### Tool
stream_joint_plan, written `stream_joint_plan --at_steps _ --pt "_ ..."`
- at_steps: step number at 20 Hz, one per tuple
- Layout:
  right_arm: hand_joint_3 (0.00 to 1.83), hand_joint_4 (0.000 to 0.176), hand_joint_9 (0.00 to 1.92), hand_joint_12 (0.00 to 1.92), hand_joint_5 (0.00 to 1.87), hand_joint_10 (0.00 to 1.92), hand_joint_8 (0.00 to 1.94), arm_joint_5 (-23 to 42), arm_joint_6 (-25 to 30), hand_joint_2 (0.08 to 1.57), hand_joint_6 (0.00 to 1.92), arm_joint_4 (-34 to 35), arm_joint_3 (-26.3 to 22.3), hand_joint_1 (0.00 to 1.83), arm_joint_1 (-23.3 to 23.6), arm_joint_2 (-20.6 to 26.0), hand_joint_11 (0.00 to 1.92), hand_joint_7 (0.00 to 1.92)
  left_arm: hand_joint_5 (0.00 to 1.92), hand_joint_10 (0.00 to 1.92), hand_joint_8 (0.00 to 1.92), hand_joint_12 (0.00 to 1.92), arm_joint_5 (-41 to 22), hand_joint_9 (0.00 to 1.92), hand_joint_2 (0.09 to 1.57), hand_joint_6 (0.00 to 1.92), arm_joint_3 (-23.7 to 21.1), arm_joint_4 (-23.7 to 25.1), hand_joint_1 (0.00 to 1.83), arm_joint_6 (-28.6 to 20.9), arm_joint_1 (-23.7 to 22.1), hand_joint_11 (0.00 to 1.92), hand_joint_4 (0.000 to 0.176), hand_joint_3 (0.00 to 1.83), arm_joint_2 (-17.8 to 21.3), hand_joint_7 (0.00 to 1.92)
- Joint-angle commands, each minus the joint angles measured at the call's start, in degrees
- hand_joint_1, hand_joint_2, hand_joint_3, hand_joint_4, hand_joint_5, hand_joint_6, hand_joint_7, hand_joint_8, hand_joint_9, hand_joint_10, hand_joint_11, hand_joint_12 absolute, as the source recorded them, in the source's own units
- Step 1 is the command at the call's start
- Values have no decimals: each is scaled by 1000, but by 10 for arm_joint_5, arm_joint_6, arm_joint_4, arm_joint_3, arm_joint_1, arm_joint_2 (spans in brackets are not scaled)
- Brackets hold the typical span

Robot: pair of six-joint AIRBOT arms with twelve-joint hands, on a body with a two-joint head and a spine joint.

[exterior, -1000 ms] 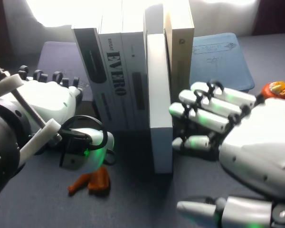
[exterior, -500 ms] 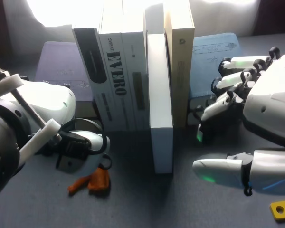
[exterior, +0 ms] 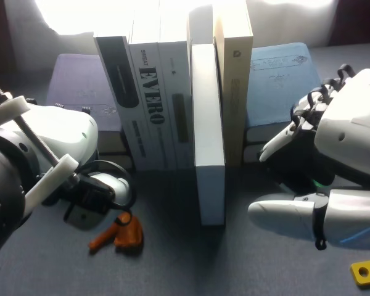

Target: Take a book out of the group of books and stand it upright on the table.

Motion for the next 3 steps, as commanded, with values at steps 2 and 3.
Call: stream_joint_plan --at_steps 2,3 --pt "0 0 1121 1921 992 1918 1605 66 3 1248 1703 -1 -3 0 7 -1 912 1165 793 1921 1842 1921 -2 838 1459 1802 -1 53 219 2 -5 642 0 2 3 895" --pt "0 0 1119 1921 984 1921 1652 66 3 1245 1746 -2 -4 0 7 -2 919 1151 765 1921 1840 1921 -2 811 1460 1787 -1 53 201 2 -5 641 0 2 3 869"
